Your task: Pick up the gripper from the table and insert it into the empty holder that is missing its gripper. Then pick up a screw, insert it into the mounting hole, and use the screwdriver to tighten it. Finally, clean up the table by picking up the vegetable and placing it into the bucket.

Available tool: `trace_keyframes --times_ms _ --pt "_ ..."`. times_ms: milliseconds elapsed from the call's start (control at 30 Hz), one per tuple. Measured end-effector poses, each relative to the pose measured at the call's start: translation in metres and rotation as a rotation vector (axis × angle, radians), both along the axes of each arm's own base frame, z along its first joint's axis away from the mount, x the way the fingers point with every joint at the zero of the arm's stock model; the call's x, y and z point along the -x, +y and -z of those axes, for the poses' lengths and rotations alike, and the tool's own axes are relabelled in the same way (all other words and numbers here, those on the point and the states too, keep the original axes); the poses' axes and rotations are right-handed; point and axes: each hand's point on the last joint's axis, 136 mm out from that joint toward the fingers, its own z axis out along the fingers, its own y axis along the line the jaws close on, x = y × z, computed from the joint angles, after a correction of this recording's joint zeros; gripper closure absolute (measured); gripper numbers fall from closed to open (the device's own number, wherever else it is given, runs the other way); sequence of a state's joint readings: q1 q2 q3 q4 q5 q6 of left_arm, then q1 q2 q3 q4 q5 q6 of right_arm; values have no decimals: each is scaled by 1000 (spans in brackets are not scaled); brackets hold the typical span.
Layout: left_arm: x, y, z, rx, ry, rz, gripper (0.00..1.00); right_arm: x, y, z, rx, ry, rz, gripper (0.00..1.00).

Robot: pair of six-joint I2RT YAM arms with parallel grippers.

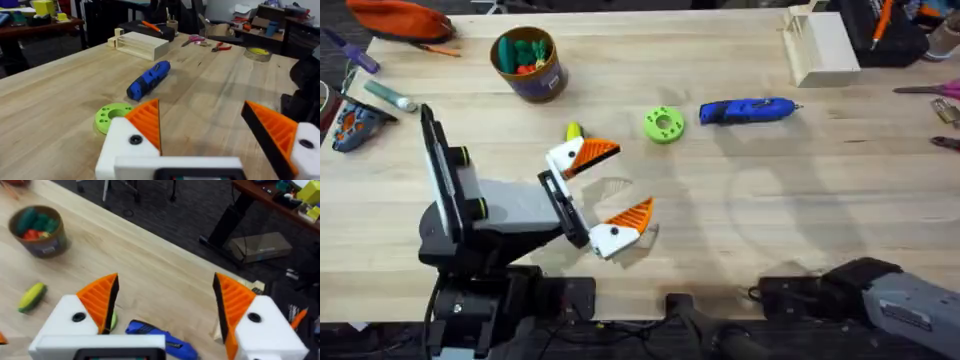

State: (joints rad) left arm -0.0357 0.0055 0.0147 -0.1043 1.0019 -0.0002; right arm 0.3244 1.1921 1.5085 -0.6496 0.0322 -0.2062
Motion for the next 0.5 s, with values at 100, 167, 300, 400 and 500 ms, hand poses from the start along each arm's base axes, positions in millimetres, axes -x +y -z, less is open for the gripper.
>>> trace_keyframes --times_ms 100,167,300,400,500 --pt "-1 0 -1 -2 -6 -4 13 19 -6 -9 -74 12 33 10" --pt "-1 1 -2 -3 -18 -7 14 32 -11 -12 -113 23 50 10" --pt "-6 3 -11 7 -60 -35 14 50 -17 -25 -166 2 66 10" --pt "-13 9 -5 7 6 -95 15 61 -21 -35 -191 -26 69 10" --pt "-15 17 -6 -17 82 -169 15 72 -24 -38 -203 -32 72 10"
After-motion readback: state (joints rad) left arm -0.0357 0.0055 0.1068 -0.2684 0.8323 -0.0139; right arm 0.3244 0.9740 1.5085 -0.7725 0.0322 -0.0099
